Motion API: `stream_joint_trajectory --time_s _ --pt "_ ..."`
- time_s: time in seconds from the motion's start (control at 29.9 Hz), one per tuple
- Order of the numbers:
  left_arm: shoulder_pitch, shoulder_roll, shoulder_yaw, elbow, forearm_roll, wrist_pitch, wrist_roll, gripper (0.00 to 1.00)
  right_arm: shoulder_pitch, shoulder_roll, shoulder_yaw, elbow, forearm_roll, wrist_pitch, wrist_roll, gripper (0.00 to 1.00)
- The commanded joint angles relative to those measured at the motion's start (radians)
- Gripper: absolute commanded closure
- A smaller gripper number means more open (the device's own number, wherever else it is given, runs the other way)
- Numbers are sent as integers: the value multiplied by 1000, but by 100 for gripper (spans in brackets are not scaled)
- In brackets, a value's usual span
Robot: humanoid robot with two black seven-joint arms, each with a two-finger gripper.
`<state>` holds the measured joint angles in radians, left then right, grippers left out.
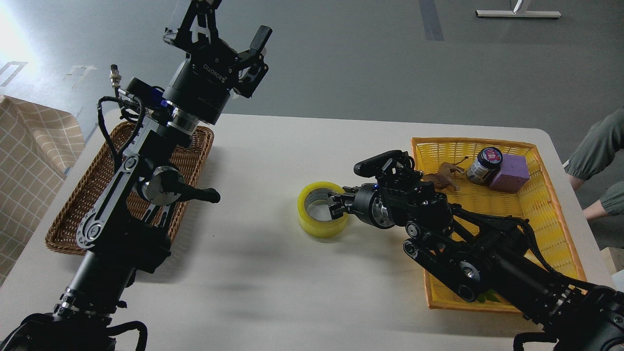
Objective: Place and transfer tape with both arms
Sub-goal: 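Lower the tape roll onto the table center and release it, then raise the right arm back up away from the table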
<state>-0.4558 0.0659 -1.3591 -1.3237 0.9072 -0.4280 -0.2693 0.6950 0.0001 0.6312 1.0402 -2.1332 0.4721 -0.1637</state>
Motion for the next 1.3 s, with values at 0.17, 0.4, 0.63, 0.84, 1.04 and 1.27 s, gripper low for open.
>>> stream_joint_trajectory --time_s 0.17,0.4,0.63,0.84,1.04,1.27 --pt "2 17 -2 0 -1 0 -2 2 7 0 41 0 7 -148 0 26" --pt "3 21 -6 0 -1 0 -2 2 49 0 172 89 10 -174 0 4" --pt "5 40 -20 0 -4 0 -2 2 26 0 335 219 31 -173 1 0" --pt "6 48 -17 4 -2 0 -2 2 -52 0 494 362 197 -161 16 0" --pt "6 48 -3 9 1 0 1 2 -97 -115 533 440 621 -155 29 0" --pt "6 54 -2 11 1 2 1 2 -114 -204 550 452 814 -155 194 0"
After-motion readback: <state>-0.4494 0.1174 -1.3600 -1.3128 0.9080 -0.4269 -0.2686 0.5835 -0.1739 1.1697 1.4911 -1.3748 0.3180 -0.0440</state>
